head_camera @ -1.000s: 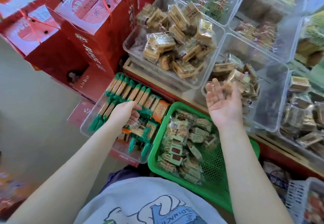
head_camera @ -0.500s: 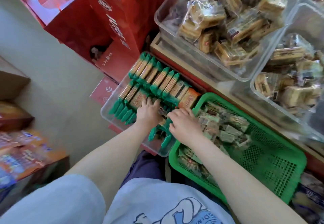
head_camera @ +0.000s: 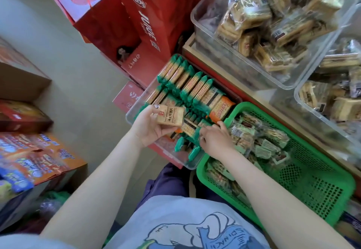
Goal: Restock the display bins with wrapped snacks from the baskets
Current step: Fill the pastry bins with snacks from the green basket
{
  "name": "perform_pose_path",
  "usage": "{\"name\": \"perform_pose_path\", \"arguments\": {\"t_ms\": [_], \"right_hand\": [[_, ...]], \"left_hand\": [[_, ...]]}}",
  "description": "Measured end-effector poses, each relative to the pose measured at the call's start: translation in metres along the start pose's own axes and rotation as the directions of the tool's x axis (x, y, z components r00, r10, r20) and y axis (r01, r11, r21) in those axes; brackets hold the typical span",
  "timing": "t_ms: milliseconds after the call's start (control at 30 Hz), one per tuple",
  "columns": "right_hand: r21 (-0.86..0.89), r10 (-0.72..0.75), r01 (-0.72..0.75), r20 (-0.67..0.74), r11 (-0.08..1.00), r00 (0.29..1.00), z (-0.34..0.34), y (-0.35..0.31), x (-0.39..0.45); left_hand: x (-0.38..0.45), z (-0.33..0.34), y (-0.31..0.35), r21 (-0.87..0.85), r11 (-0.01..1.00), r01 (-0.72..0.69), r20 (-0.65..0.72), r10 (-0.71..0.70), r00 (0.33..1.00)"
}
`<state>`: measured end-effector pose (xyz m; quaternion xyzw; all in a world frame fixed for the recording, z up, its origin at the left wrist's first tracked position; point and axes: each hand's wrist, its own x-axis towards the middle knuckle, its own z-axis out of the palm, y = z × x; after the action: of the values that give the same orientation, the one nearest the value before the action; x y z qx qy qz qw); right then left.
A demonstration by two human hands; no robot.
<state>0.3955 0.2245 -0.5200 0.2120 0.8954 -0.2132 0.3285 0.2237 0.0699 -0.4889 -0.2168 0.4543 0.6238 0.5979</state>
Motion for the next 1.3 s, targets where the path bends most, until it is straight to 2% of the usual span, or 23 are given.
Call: {"name": "perform_pose_path", "arguments": {"t_ms": [67, 100, 133, 200, 233, 300, 333, 433, 500, 567, 633, 700, 800, 833, 900, 967, 1033, 1100, 1200, 1300], "right_hand": [[0.141, 0.016, -0.015, -0.004, 0.990, 1.000, -0.007, -0.001, -0.002], [0.291, 0.048, -0.041, -0.017, 0.956, 0.999, -0.013, -0.002, -0.005], [0.477, 0.102, -0.081, -0.020, 0.875, 0.995, -0.021, -0.003, -0.010], [0.805, 0.218, -0.110, -0.024, 0.583, 0.976, -0.039, -0.007, -0.023], [0.901, 0.251, -0.095, -0.015, 0.423, 0.968, -0.048, -0.010, -0.032], [0.982, 0.225, -0.067, 0.026, 0.177, 0.974, -0.064, -0.012, -0.049], [0.990, 0.187, -0.063, 0.038, 0.129, 0.982, -0.070, -0.011, -0.059], [0.984, 0.075, -0.051, 0.039, 0.168, 0.996, -0.079, -0.003, -0.088], [0.987, 0.034, -0.033, 0.028, 0.160, 0.999, -0.081, 0.005, -0.108], [0.991, 0.077, -0.024, 0.014, 0.132, 0.997, -0.085, 0.012, -0.121], [0.997, 0.221, -0.003, -0.013, 0.072, 0.975, -0.092, 0.027, -0.135], [1.000, 0.440, -0.011, 0.012, -0.004, 0.898, -0.100, 0.053, -0.147], [0.994, 0.672, 0.028, 0.052, -0.109, 0.738, -0.115, 0.102, -0.165], [0.985, 0.719, 0.097, 0.038, -0.145, 0.694, -0.120, 0.120, -0.169], [0.952, 0.797, 0.249, -0.010, -0.177, 0.603, -0.130, 0.150, -0.174], [0.954, 0.864, 0.275, -0.038, -0.118, 0.503, -0.134, 0.172, -0.175], [0.990, 0.912, 0.137, -0.076, 0.022, 0.404, -0.132, 0.190, -0.173], [0.987, 0.924, -0.007, -0.146, 0.158, 0.355, -0.124, 0.205, -0.170], [0.947, 0.921, -0.204, -0.167, 0.249, 0.352, -0.111, 0.219, -0.167], [0.861, 0.958, -0.443, -0.152, 0.249, 0.243, -0.104, 0.227, -0.163]], "left_hand": [[0.000, 0.007, -0.001, 0.096, 0.994, -0.054, -0.040, 0.058, 0.997], [-0.001, 0.012, -0.001, 0.151, 0.986, -0.077, -0.056, 0.086, 0.995], [-0.002, 0.019, -0.001, 0.201, 0.975, -0.096, -0.066, 0.112, 0.992], [-0.005, 0.033, 0.000, 0.282, 0.952, -0.121, -0.062, 0.143, 0.988], [-0.008, 0.042, 0.000, 0.319, 0.940, -0.117, -0.046, 0.139, 0.989], [-0.017, 0.060, 0.000, 0.455, 0.885, -0.093, 0.007, 0.101, 0.995], [-0.021, 0.070, 0.001, 0.561, 0.823, -0.095, 0.045, 0.085, 0.995], [-0.036, 0.101, 0.002, 0.831, 0.513, -0.214, 0.205, 0.075, 0.976], [-0.044, 0.127, -0.001, 0.890, 0.338, -0.304, 0.250, 0.195, 0.948], [-0.046, 0.151, -0.005, 0.886, 0.262, -0.383, 0.285, 0.346, 0.894], [-0.041, 0.173, -0.007, 0.863, 0.298, -0.407, 0.260, 0.429, 0.865], [-0.034, 0.190, -0.005, 0.864, 0.304, -0.401, 0.235, 0.462, 0.855], [-0.028, 0.208, -0.004, 0.887, 0.172, -0.429, 0.308, 0.472, 0.826], [-0.027, 0.214, -0.005, 0.893, 0.096, -0.439, 0.345, 0.479, 0.807], [-0.021, 0.226, -0.007, 0.887, -0.129, -0.444, 0.445, 0.496, 0.745], [-0.011, 0.236, -0.009, 0.826, -0.379, -0.418, 0.558, 0.439, 0.704], [0.001, 0.241, -0.012, 0.746, -0.569, -0.347, 0.603, 0.354, 0.715], [0.012, 0.242, -0.017, 0.676, -0.687, -0.267, 0.591, 0.288, 0.753], [0.022, 0.240, -0.023, 0.629, -0.744, -0.226, 0.559, 0.230, 0.797], [0.027, 0.237, -0.023, 0.593, -0.783, -0.189, 0.552, 0.225, 0.803]]}}
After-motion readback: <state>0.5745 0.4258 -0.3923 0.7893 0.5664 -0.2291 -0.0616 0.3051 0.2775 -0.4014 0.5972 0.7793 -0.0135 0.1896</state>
